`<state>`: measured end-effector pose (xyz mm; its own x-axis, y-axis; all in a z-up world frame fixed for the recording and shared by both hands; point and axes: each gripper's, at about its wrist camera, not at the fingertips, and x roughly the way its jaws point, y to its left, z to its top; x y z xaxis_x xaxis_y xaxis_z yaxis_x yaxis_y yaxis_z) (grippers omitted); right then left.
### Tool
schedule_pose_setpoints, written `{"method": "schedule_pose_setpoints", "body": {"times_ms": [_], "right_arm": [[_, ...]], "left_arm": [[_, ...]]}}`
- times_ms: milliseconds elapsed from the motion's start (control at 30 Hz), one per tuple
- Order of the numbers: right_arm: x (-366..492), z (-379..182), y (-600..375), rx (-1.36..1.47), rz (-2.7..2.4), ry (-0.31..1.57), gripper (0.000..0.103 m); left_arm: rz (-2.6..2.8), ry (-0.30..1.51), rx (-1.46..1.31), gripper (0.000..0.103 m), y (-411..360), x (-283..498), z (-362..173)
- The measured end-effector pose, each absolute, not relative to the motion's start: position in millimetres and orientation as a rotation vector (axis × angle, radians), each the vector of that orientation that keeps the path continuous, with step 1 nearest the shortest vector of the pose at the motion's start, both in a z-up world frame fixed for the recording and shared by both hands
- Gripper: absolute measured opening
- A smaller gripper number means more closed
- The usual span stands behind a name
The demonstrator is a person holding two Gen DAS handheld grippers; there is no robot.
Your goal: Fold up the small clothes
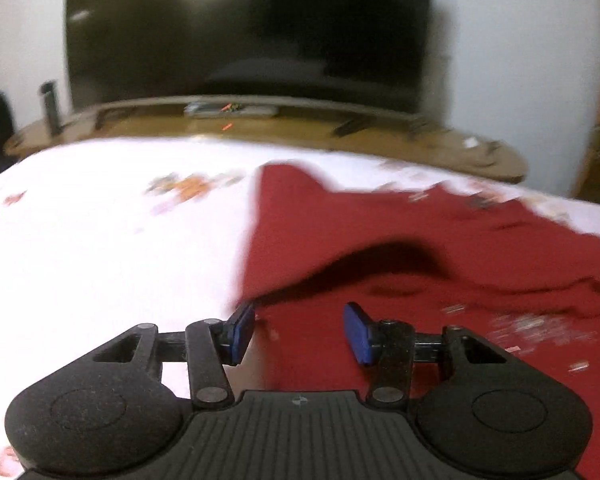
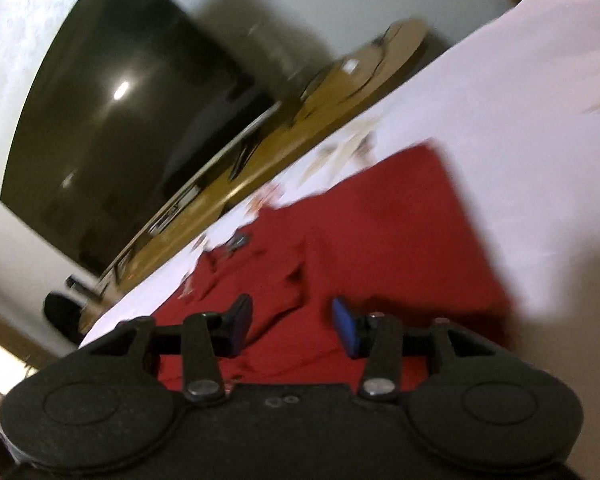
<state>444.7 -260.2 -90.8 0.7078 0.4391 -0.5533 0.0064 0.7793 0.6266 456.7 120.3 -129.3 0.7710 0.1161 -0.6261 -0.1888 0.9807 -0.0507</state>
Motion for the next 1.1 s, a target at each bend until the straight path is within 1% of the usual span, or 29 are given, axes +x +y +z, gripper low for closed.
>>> {"method": "schedule_pose_setpoints", "body": {"times_ms": [67,133,200,300,333,367,400,433,467,567,633,700,767,867,967,1033,1100], "right_arm": [[462.6,-101.1,-244.4,0.655,0.264,0.812,0.044],[474.9,-111.6,-236.4,0.693,0.266,0.856,0.041],[480.4,-114.0,-230.3,0.688,0.249,0.852,0.035],[485.1,-110.6,-223.2,0.64,0.216,0.844,0.013],[486.3,-109.2,-221.6,0.624,0.213,0.844,0.006],[486.4,-107.8,-219.9,0.6,0.216,0.84,0.006],[484.7,-102.2,-217.1,0.559,0.223,0.819,0.005],[481.9,-94.6,-215.1,0.518,0.234,0.788,0.005],[478.0,-85.9,-213.8,0.486,0.25,0.755,0.005],[466.8,-53.9,-217.8,0.393,0.259,0.652,0.005],[458.0,-36.1,-226.8,0.357,0.252,0.6,0.005],[448.1,-30.1,-239.5,0.335,0.234,0.581,0.005],[446.9,-43.1,-248.5,0.303,0.189,0.623,0.005],[454.6,-74.7,-258.8,0.321,0.132,0.752,0.005],[449.4,-83.4,-259.6,0.32,0.131,0.754,0.005],[447.6,-77.3,-260.1,0.327,0.139,0.733,0.005],[443.2,-65.7,-258.9,0.328,0.156,0.684,0.005]], "left_arm": [[0.155,0.703,-0.136,0.049,132.1,463.5,-142.0],[0.144,0.68,-0.139,0.049,135.4,461.3,-144.9],[0.135,0.682,-0.135,0.049,134.8,460.9,-144.4],[0.127,0.681,-0.156,0.049,138.2,463.2,-145.3],[0.123,0.679,-0.162,0.045,140.2,464.2,-147.5],[0.126,0.675,-0.164,0.035,143.6,462.0,-149.2],[0.126,0.672,-0.174,0.03,146.7,459.0,-148.9],[0.125,0.67,-0.195,0.022,151.1,459.8,-149.9],[0.119,0.67,-0.21,0.017,155.3,462.9,-151.4],[0.103,0.672,-0.192,0.011,156.6,466.3,-152.9],[0.097,0.67,-0.156,0.009,152.0,466.5,-153.9],[0.099,0.666,-0.142,0.009,148.9,465.0,-153.8],[0.1,0.665,-0.146,0.009,149.2,464.3,-152.9],[0.095,0.671,-0.137,0.009,148.1,464.3,-151.8],[0.087,0.692,-0.143,0.008,150.2,466.3,-147.6],[0.081,0.694,-0.15,0.006,150.4,468.0,-145.0],[0.084,0.691,-0.136,0.006,148.7,468.0,-145.4]]}}
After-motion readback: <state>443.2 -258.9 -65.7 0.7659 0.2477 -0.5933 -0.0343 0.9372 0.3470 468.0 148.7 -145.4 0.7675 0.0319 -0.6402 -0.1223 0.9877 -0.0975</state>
